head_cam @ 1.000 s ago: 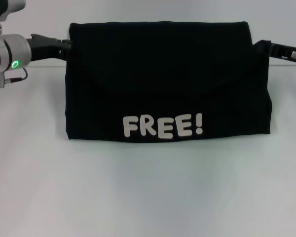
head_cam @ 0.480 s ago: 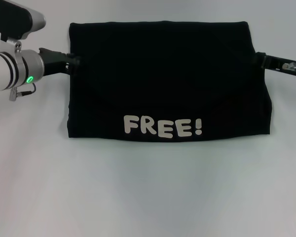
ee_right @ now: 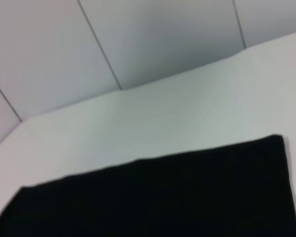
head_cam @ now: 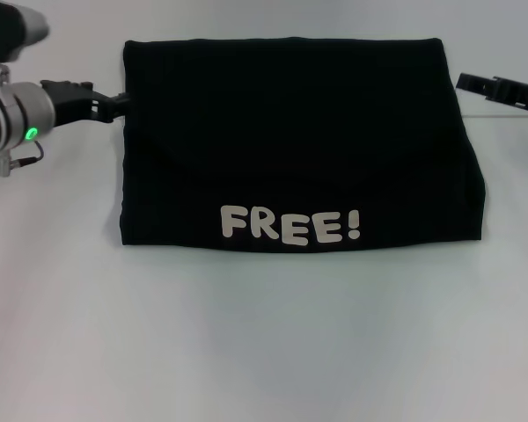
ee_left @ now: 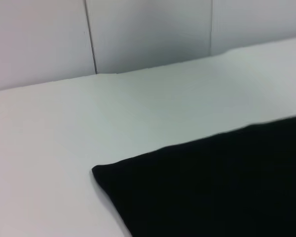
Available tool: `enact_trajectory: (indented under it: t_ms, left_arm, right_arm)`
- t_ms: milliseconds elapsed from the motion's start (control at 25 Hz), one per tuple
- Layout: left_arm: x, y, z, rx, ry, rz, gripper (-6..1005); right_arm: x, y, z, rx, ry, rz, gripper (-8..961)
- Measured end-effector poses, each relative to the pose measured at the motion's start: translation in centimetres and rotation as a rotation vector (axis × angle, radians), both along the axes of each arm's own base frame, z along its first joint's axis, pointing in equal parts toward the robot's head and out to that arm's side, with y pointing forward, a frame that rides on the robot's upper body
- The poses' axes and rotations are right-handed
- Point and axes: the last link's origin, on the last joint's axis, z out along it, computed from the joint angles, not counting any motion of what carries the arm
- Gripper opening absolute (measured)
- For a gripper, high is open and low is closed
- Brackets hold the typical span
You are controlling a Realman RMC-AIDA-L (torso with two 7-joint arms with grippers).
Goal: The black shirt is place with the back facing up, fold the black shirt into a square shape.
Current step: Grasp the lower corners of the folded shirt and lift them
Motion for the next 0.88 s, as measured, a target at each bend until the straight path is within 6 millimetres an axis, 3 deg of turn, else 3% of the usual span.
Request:
enact_trajectory:
  t_ms: [160,240,440,680,880]
  left_arm:
    - [-0.4,-1.6,2.0,-0.01,-0.144,0.018,602]
    - [-0.5,-3.5,2.7,-0.073,-0.237,0.004,674]
    - [-2.0,-7.7,2.8,-0.234,-0.315,-0.002,896]
    - [-5.5,-11.1,2.4,-0.251,-0.287,0.065,926]
    - [-6.0,-12.2,0.4,-0.316,-0.205,0.007,937]
  right_arm:
    - [-0.1,-0.9,1.2,-0.014,0.092,0.046,555]
    - [0.0,-1.7,1.8,-0.045,0.137,0.069,639]
    - [0.6,-3.6,1.7,-0.185,0.16,0.077,675]
    - [1.7,-4.8,1.2,-0.238,0.146,0.047,674]
    - [1.9,-4.9,1.1,-0.233,0.151,0.04,674]
